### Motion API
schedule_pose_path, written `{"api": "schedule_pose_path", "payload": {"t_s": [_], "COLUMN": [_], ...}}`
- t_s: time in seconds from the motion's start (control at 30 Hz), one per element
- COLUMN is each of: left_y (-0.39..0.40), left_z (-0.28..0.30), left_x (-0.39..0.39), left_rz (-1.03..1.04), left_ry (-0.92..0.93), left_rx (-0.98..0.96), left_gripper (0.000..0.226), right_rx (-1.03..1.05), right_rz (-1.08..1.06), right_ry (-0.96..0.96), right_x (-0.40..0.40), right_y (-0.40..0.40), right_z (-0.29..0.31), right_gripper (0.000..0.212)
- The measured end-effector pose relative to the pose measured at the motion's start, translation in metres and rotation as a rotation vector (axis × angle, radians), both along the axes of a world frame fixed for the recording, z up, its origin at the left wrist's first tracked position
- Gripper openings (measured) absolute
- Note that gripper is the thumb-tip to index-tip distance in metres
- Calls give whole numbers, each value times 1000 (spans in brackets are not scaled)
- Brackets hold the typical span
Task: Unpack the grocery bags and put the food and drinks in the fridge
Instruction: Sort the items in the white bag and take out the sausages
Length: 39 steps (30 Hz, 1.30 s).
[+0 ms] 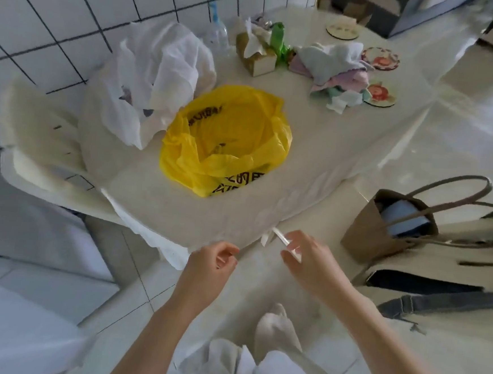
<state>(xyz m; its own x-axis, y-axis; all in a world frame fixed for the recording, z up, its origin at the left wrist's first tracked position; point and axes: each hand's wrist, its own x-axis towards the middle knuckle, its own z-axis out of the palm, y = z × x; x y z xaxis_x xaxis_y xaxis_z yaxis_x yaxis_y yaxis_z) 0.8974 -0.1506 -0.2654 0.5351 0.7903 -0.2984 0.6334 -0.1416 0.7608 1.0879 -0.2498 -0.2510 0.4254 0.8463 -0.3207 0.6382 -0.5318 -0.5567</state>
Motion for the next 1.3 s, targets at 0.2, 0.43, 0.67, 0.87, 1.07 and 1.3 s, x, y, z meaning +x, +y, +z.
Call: {"api": "schedule_pose_path", "payload": {"t_s": [0.2,0.43,0.67,0.87,1.07,1.3], "left_y": [27,101,212,295,359,401], "left_z": [0,5,8,7,5,-3], "left_x": [48,70,68,64,54,48], "left_rz": [134,300,368,330,115,-300], "left_ry": [1,-22,-24,124,344,736], "left_rx": [22,93,191,312,587,756], "left_gripper": [13,14,15,30,29,21], "right_rx": [35,68,153,171,264,305], "right_rz": [223,393,497,588,731,1086], "right_ry": [-15,0,-36,-102,-343,-705], "right_x": [57,76,70,57,58,58], "right_y": [68,166,272,346,420,517], "right_z": [9,19,25,32,44,32], "right_gripper": [36,34,34,39,43,66]}}
